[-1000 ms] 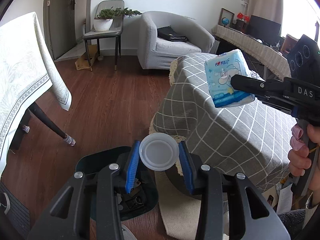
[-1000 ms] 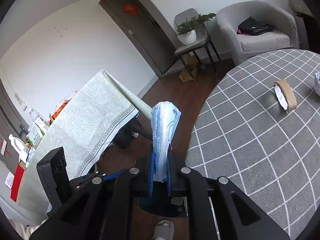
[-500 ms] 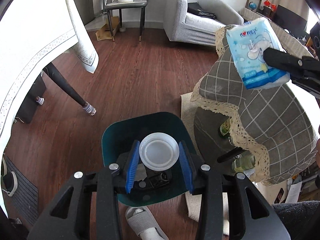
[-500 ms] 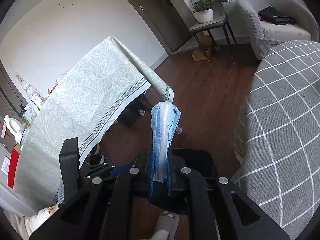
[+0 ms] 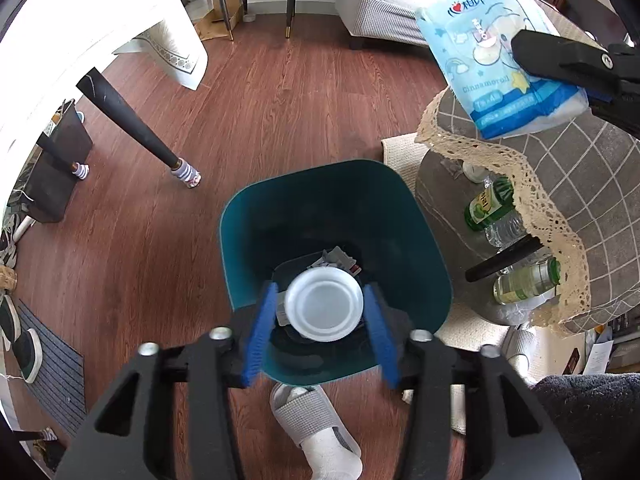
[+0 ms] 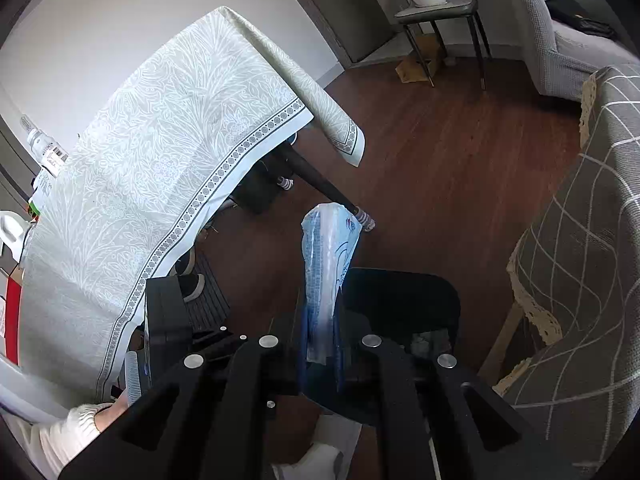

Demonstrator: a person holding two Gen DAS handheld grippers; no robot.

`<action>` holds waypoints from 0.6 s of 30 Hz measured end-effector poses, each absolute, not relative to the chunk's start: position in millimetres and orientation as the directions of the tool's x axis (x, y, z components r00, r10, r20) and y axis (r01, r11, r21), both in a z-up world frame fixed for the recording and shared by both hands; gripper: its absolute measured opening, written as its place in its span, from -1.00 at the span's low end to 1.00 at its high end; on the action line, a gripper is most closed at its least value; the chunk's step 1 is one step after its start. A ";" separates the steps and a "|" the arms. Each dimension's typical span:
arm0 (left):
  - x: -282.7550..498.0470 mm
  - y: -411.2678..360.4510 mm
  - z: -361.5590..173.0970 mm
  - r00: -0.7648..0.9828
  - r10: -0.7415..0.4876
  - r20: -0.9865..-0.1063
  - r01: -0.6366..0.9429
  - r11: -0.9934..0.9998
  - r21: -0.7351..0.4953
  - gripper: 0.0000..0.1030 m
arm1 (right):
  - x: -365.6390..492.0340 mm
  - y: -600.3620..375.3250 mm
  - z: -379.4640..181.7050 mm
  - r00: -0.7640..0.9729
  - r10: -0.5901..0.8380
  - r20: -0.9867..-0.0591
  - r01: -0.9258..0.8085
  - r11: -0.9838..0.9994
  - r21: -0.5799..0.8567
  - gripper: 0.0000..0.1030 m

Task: Collect trash
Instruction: 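Carry both items to the teal bin and open left tool to drop the lid, then open right tool over the teal bin to drop the wipes pack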

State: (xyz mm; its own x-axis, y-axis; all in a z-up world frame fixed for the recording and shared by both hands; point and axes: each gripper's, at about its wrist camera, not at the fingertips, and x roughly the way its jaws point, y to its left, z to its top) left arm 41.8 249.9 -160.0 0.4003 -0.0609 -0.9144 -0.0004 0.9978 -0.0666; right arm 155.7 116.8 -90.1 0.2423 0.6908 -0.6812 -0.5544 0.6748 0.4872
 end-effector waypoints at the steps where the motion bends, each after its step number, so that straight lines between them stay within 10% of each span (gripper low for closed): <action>1: 41.8 251.9 -160.6 0.401 -0.060 -0.914 -0.004 0.998 -0.067 0.14 | 156.9 120.2 -92.4 0.237 0.689 -0.685 -0.554 0.675 0.488 -0.80; 18: 35.7 272.7 -115.7 0.534 -0.049 -0.844 -0.057 0.994 -0.094 0.23 | 166.1 149.0 -132.5 0.171 0.623 -0.764 -0.540 0.707 0.456 -0.80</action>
State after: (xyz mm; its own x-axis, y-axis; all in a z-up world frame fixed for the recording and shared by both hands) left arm 35.7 272.7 -115.7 0.5336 -0.0492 -0.8443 -0.0565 0.9940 -0.0937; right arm 166.1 149.0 -132.5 0.1709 0.6227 -0.7636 -0.5400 0.7074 0.4560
